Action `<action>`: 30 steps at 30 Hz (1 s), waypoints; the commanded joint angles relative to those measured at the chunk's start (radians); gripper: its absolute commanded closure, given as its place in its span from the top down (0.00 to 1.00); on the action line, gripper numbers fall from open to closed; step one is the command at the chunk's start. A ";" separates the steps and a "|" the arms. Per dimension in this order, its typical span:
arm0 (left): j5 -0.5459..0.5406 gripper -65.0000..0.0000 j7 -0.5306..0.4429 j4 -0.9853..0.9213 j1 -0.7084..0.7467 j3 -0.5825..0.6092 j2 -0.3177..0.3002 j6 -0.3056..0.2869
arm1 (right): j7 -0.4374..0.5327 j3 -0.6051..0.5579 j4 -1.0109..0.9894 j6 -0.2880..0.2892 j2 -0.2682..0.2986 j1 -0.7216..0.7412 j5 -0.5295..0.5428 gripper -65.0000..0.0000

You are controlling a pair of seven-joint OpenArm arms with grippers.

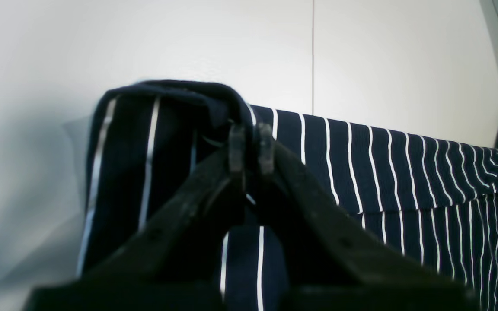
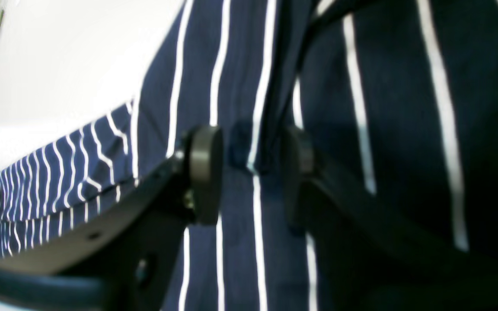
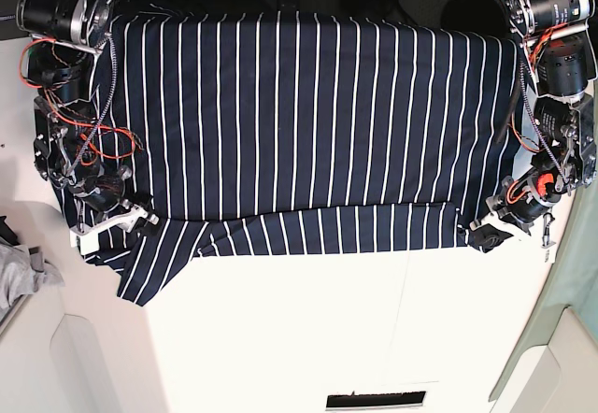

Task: Layout the t-shirt on the table in an organized manner, then fold the t-shirt properly
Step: 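Drag the held hem with both grippers toward the collar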

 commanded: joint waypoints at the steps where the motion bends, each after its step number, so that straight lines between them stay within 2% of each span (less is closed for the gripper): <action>1: -0.018 0.00 -0.021 0.018 -0.023 -0.002 -0.017 -0.010 | 0.006 -0.001 0.003 0.005 -0.001 0.029 0.006 0.27; 3: -0.018 0.00 -0.022 0.018 -0.023 -0.002 -0.017 -0.010 | 0.006 -0.002 0.002 0.005 -0.012 0.029 0.006 0.19; 10: -0.050 0.00 -0.025 0.018 -0.024 -0.002 -0.018 -0.011 | 0.018 -0.001 0.005 0.011 -0.016 0.042 0.006 0.01; 15: -0.063 0.00 -0.034 0.018 -0.069 -0.002 -0.036 -0.014 | 0.018 0.000 0.037 0.089 -0.013 0.064 0.007 0.00; 22: -0.025 0.00 -0.068 0.002 -0.172 0.010 -0.042 -0.010 | 0.022 -0.001 0.090 0.095 -0.015 0.186 0.007 0.00; 25: 0.031 0.00 -0.109 -0.061 -0.220 0.040 -0.042 0.068 | 0.039 -0.001 0.087 0.086 -0.018 0.269 -0.050 0.00; 26: 0.032 0.00 -0.120 -0.097 -0.241 0.053 -0.042 0.077 | 0.038 -0.001 0.087 0.083 -0.019 0.294 -0.069 0.00; 28: 0.033 0.04 -0.137 -0.175 -0.279 0.087 -0.042 0.076 | 0.016 -0.011 0.086 0.077 -0.018 0.328 -0.091 0.41; 29: 0.039 0.15 -0.143 -0.208 -0.294 0.103 -0.042 0.077 | -0.001 -0.023 0.086 0.068 -0.017 0.338 -0.091 0.58; 30: 0.055 0.26 -0.146 -0.232 -0.304 0.114 -0.042 0.077 | -0.003 -0.035 0.086 0.065 -0.016 0.340 -0.092 0.70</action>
